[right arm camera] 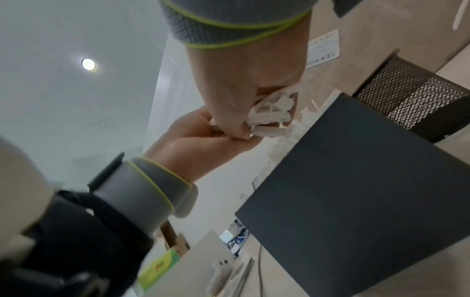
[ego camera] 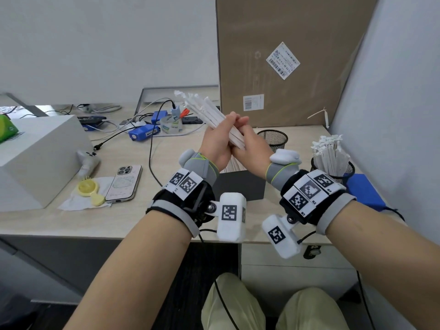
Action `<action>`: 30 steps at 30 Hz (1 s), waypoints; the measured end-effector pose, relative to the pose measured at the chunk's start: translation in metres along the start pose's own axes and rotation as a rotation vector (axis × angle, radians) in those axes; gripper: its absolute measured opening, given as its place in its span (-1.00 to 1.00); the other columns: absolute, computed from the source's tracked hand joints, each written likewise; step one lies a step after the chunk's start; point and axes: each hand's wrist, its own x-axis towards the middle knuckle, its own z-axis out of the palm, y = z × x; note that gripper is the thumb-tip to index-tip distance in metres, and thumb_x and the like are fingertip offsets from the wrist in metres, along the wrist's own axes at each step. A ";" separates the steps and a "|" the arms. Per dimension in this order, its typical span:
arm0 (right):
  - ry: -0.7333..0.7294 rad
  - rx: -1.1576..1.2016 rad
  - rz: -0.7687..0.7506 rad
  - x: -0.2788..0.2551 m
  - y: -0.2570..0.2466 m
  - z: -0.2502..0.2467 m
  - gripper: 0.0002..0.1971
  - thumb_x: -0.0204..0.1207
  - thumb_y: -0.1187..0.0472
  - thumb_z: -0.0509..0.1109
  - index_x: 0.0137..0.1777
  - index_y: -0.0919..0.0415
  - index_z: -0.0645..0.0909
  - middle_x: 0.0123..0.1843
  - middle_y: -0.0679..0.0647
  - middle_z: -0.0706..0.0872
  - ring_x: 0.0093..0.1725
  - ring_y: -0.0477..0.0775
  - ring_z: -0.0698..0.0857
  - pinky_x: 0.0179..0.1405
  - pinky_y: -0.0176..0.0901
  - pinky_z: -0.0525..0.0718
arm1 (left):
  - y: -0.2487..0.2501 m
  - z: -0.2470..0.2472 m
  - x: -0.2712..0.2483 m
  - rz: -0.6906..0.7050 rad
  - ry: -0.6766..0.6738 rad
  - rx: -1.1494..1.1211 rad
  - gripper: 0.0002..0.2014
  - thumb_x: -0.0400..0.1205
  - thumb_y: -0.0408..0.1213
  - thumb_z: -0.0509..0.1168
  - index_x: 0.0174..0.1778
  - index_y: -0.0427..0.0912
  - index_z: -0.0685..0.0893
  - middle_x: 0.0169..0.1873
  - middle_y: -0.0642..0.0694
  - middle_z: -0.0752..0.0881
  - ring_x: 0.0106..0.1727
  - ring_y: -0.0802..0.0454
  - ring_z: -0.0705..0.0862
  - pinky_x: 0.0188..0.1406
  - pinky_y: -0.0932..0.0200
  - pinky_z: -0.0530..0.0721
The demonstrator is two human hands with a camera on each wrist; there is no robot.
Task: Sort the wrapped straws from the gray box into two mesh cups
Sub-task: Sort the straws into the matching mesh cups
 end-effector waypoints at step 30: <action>0.011 1.699 0.619 -0.004 0.022 -0.002 -0.57 0.69 -0.07 0.05 0.15 0.31 0.49 0.25 0.33 0.65 0.23 0.31 0.63 0.45 0.11 0.51 | 0.002 0.009 -0.015 0.114 0.164 -0.072 -0.85 0.62 -0.42 0.32 -0.25 -0.19 0.53 -0.48 -0.09 0.59 -0.31 0.08 0.64 -0.36 0.29 0.66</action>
